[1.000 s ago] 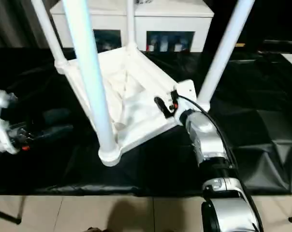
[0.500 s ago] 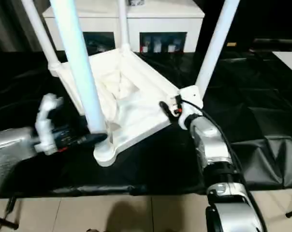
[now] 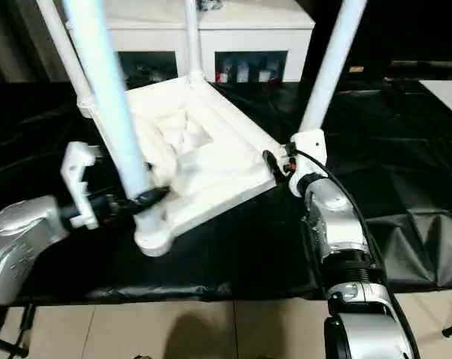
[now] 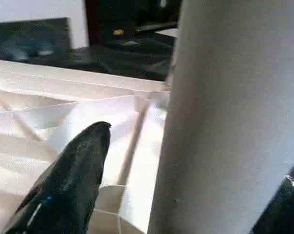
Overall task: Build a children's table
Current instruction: Rotate table base, then flip table
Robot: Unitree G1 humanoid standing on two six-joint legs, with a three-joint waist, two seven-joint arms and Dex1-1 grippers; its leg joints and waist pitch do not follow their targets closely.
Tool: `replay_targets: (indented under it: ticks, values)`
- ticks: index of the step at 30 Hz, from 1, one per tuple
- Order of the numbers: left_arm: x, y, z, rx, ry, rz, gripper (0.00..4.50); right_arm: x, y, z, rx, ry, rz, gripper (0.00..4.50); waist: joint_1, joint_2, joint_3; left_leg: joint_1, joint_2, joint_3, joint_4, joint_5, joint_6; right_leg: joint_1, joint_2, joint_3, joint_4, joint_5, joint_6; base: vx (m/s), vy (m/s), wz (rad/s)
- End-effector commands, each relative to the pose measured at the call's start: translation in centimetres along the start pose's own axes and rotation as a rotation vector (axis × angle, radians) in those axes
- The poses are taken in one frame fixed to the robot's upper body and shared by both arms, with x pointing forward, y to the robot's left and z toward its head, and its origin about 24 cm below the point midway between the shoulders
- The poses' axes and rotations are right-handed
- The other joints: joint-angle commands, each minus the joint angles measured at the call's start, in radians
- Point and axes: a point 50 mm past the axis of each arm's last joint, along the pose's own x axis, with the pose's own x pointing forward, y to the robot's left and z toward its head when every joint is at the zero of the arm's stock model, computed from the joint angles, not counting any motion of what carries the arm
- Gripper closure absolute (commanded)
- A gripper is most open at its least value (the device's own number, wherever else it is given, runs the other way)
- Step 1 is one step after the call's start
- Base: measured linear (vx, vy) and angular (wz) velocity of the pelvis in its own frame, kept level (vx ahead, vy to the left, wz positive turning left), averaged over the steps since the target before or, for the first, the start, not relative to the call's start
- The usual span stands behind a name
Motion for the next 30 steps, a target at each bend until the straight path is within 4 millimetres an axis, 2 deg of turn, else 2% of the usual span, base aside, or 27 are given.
replay_targets:
  ticks: [1,2,3,5,7,8,11,12,13,14,17,19,20,21,22,23,25,26,27,28,29,30]
  values:
    - [-1.6,1.7,-0.3,0.024,0.028,0.158,0.82,-0.3,-0.2,0.2,0.017,-0.025,-0.02,0.82,-0.003,0.0,-0.057,0.035,0.025,-0.031,-0.079,-0.457,-0.06,0.019,-0.014,0.018,-0.093,-0.406,-0.146,0.0,0.0,0.0]
    - [-2.3,2.0,-0.2,0.025,0.003,0.2,0.94,-0.4,-0.1,0.2,0.024,-0.031,-0.026,0.82,-0.006,0.003,-0.056,0.037,0.025,-0.033,-0.08,-0.478,-0.065,0.014,-0.013,0.018,-0.097,-0.435,-0.134,0.0,0.0,0.0]
    - [-2.3,2.0,-0.2,0.025,0.003,0.2,0.94,-0.4,-0.1,0.2,0.024,-0.031,-0.026,0.82,-0.009,0.0,-0.055,0.038,0.024,-0.035,-0.08,-0.496,-0.068,0.012,-0.013,0.017,-0.099,-0.457,-0.125,0.0,0.0,0.0]
    - [-3.4,2.5,-0.1,0.029,-0.021,0.257,1.14,-0.7,0.0,0.1,0.036,-0.042,-0.033,0.82,-0.012,-0.003,-0.053,0.037,0.024,-0.038,-0.081,-0.518,-0.069,0.009,-0.014,0.014,-0.104,-0.502,-0.107,0.0,0.0,0.0]
    - [-4.7,2.9,-0.2,0.036,-0.036,0.313,1.27,-1.0,0.3,0.1,0.052,-0.071,-0.039,0.82,-0.014,-0.001,-0.052,0.036,0.024,-0.041,-0.083,-0.525,-0.07,0.008,-0.016,0.014,-0.108,-0.527,-0.093,0.0,0.0,0.0]
    - [-5.4,3.1,-0.3,0.039,-0.039,0.347,1.4,-1.3,0.5,0.2,0.057,-0.101,-0.036,0.82,-0.012,-0.008,-0.049,0.037,0.025,-0.044,-0.085,-0.541,-0.07,0.004,-0.017,0.013,-0.113,-0.573,-0.07,0.0,0.0,0.0]
    - [-6.1,3.3,-0.4,0.044,-0.035,0.382,1.56,-1.7,0.7,0.4,0.056,-0.141,-0.033,0.82,-0.014,-0.005,-0.049,0.038,0.024,-0.048,-0.087,-0.564,-0.077,0.0,-0.015,0.009,-0.117,-0.595,-0.052,0.0,0.0,0.0]
    - [-6.8,3.8,-0.6,0.073,-0.026,0.455,1.66,-2.4,0.5,0.9,0.04,-0.232,-0.097,0.82,-0.015,-0.017,-0.048,0.031,0.025,-0.054,-0.092,-0.565,-0.076,0.005,-0.018,0.006,-0.117,-0.599,-0.043,0.0,0.0,0.0]
    - [-6.8,3.8,-0.6,0.073,-0.026,0.455,1.66,-2.4,0.5,0.9,0.04,-0.232,-0.097,0.82,-0.013,-0.009,-0.047,0.034,0.026,-0.054,-0.093,-0.57,-0.078,0.002,-0.018,0.007,-0.119,-0.601,-0.037,0.0,0.0,0.0]
    - [-6.8,3.9,-0.7,0.081,-0.022,0.483,1.66,-2.7,0.5,1.0,0.02,-0.257,-0.115,0.82,-0.02,-0.006,-0.046,0.031,0.025,-0.059,-0.097,-0.581,-0.081,0.005,-0.015,0.005,-0.119,-0.588,-0.041,0.0,0.0,0.0]
    - [-6.3,4.1,-0.8,0.099,-0.032,0.532,1.66,-3.2,0.4,1.3,-0.003,-0.306,-0.17,0.82,-0.022,-0.005,-0.045,0.032,0.026,-0.067,-0.105,-0.626,-0.09,0.01,-0.01,0.001,-0.12,-0.534,-0.058,-0.03,0.026,-0.18]
    - [-5.8,4.2,-0.8,0.105,-0.04,0.544,1.66,-3.1,0.6,1.3,0.008,-0.301,-0.176,0.82,-0.022,-0.007,-0.044,0.041,0.024,-0.064,-0.103,-0.647,-0.087,0.002,-0.009,0.002,-0.127,-0.543,-0.059,0.0,0.0,0.0]
    - [-5.6,4.2,-0.8,0.105,-0.045,0.544,1.66,-3.0,0.6,1.2,0.012,-0.295,-0.174,0.82,-0.025,-0.003,-0.043,0.046,0.021,-0.064,-0.101,-0.663,-0.088,0.0,-0.008,0.0,-0.131,-0.552,-0.06,0.0,0.0,0.0]
    - [-5.3,4.1,-0.8,0.101,-0.049,0.54,1.66,-2.9,0.7,1.3,0.02,-0.29,-0.16,0.82,-0.027,0.001,-0.043,0.048,0.022,-0.066,-0.102,-0.676,-0.087,0.001,-0.007,-0.002,-0.132,-0.542,-0.064,0.0,0.0,0.0]
    - [-5.3,4.1,-0.8,0.101,-0.049,0.54,1.66,-2.9,0.7,1.3,0.02,-0.29,-0.16,0.82,-0.028,-0.001,-0.042,0.048,0.022,-0.066,-0.103,-0.681,-0.086,0.001,-0.007,-0.003,-0.133,-0.536,-0.065,0.0,0.0,0.0]
    - [-4.8,4.2,-0.8,0.104,-0.05,0.543,1.85,-2.3,0.8,1.4,0.019,-0.28,-0.138,0.82,-0.03,0.003,-0.041,0.047,0.023,-0.068,-0.106,-0.693,-0.085,0.004,-0.006,-0.006,-0.131,-0.525,-0.067,0.0,0.0,0.0]
    - [-4.7,4.3,-0.8,0.11,-0.046,0.556,2.02,-1.9,0.9,1.4,0.03,-0.259,-0.126,0.82,-0.033,0.003,-0.041,0.052,0.023,-0.067,-0.107,-0.716,-0.084,0.004,-0.004,-0.012,-0.134,-0.512,-0.074,0.0,0.0,0.0]
    - [-4.4,4.8,-0.9,0.115,-0.045,0.612,2.02,-0.6,0.9,1.3,0.041,-0.188,-0.093,0.82,-0.039,0.013,-0.039,0.053,0.022,-0.068,-0.109,-0.733,-0.086,0.004,-0.001,-0.015,-0.132,-0.499,-0.082,0.0,0.0,0.0]
    - [-4.3,4.9,-0.9,0.115,-0.045,0.623,2.08,-0.3,0.9,1.2,0.043,-0.174,-0.087,0.82,-0.048,0.007,-0.039,0.056,0.02,-0.068,-0.108,-0.752,-0.086,0.008,0.004,-0.024,-0.132,-0.489,-0.088,0.0,0.0,0.0]
    - [-4.3,5.2,-0.9,0.114,-0.045,0.654,2.08,0.2,1.1,1.2,0.056,-0.149,-0.053,0.82,-0.046,0.011,-0.038,0.06,0.021,-0.067,-0.107,-0.757,-0.083,0.007,0.002,-0.025,-0.135,-0.491,-0.087,-0.056,0.013,-0.08]
    - [-4.3,5.4,-1.0,0.106,-0.042,0.681,2.36,0.7,1.3,1.3,0.051,-0.125,-0.02,0.82,-0.051,0.011,-0.038,0.064,0.018,-0.064,-0.101,-0.76,-0.075,0.002,0.0,-0.029,-0.139,-0.509,-0.091,-0.056,0.013,-0.08]
    - [-4.3,5.4,-1.0,0.106,-0.041,0.683,2.36,0.8,1.3,1.3,0.05,-0.123,-0.019,0.82,-0.051,0.015,-0.033,0.061,0.018,-0.066,-0.102,-0.762,-0.069,0.009,-0.002,-0.037,-0.146,-0.535,-0.081,-0.052,0.004,-0.08]
